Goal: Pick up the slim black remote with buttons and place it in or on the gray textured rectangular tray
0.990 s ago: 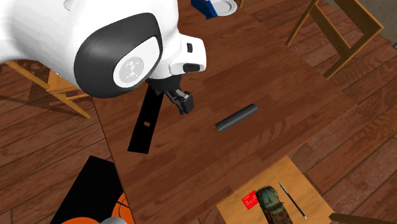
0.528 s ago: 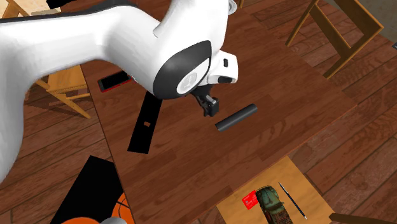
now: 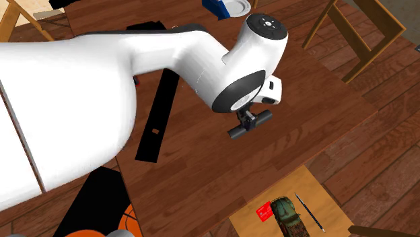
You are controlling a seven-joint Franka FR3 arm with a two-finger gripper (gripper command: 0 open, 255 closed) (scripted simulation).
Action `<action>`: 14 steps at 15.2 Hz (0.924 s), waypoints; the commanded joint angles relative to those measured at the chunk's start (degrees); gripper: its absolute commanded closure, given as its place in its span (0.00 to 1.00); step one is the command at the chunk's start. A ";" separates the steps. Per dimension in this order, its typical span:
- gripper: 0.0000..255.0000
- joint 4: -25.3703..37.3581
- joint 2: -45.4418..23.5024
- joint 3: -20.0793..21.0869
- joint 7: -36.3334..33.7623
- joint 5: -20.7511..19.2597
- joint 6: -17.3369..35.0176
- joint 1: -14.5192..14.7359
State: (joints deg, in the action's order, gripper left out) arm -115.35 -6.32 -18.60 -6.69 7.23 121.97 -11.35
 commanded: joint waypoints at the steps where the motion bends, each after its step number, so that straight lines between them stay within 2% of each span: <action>1: 0.00 2.69 -4.17 -0.61 0.39 1.99 1.07 -1.11; 5: 0.00 8.27 -11.93 -1.29 1.04 5.82 2.21 -3.85; 14: 0.00 6.52 -15.07 -0.41 2.14 7.56 6.89 -4.17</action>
State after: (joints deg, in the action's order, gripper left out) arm -108.59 -21.16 -19.10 -4.61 14.63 128.34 -15.54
